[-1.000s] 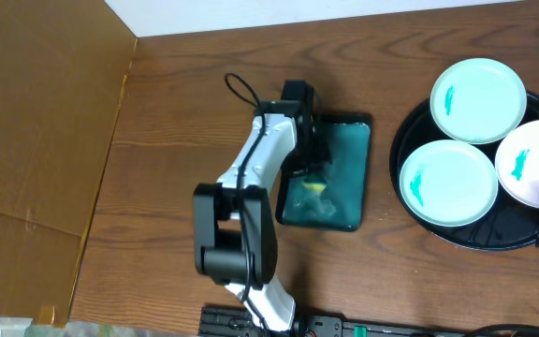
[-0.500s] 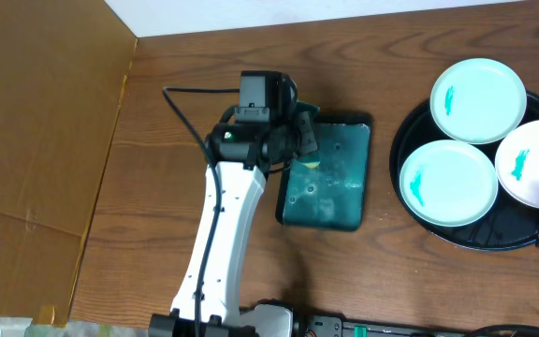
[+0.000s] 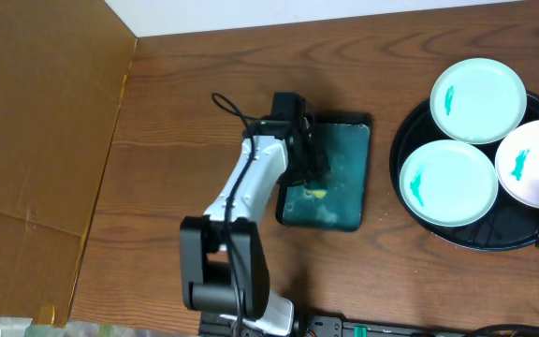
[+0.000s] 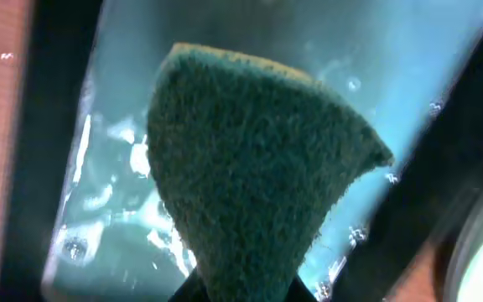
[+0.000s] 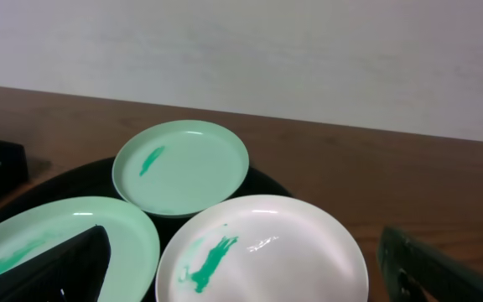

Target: Clean dirty plates on tray and stack at the side

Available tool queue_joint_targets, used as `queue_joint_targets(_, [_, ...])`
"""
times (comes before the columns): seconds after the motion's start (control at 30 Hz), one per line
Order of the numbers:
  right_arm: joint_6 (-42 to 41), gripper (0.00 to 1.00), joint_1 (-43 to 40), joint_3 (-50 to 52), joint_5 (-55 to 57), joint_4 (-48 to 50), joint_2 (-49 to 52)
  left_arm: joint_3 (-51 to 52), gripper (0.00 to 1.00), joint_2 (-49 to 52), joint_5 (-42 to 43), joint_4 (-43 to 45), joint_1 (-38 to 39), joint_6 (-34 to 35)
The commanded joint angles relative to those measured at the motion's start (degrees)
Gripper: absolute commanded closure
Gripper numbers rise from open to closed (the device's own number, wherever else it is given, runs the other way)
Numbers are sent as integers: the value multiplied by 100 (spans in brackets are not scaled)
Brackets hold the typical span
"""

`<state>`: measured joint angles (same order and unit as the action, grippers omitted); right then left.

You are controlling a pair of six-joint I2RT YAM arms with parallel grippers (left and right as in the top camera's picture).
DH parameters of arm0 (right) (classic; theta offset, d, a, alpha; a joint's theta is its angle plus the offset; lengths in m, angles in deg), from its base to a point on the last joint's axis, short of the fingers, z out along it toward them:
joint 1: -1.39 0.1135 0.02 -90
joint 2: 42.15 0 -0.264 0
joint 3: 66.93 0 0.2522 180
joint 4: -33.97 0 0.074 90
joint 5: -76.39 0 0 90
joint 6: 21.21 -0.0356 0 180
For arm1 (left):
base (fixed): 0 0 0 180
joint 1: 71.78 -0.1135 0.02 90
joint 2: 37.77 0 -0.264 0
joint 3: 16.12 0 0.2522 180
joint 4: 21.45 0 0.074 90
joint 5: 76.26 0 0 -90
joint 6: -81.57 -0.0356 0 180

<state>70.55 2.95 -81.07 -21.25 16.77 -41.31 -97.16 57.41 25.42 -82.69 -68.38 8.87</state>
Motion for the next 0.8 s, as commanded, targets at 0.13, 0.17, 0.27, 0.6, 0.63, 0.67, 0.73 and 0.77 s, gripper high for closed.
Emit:
queue_joint_targets(0.13, [46,1,-35,7,28,-24,-35,-1008,93,-1427,118,-136,79,-201])
queue_joint_targets(0.17, [48,1,-35,7,28,-24,-35,-994,93,-1486,116,-157,101,-203])
queue_joint_targets(0.27, [48,1,-35,7,28,-24,-35,-798,93,-1467,87,-164,190,-199])
queue_joint_targets(0.6, [48,1,-35,7,28,-24,-35,396,93,-411,-592,472,365,337])
queue_joint_targets(0.63, [48,1,-35,7,28,-24,-35,293,93,-459,-590,396,365,337])
queue_joint_targets(0.67, [46,1,-35,7,28,-24,-35,166,93,-522,-592,293,365,334])
queue_joint_targets(0.73, [48,1,-35,7,28,-24,-35,-101,93,-734,-590,74,369,334])
queue_joint_targets(0.77, [46,1,-35,7,28,-24,-35,-192,93,-861,-595,-11,372,334])
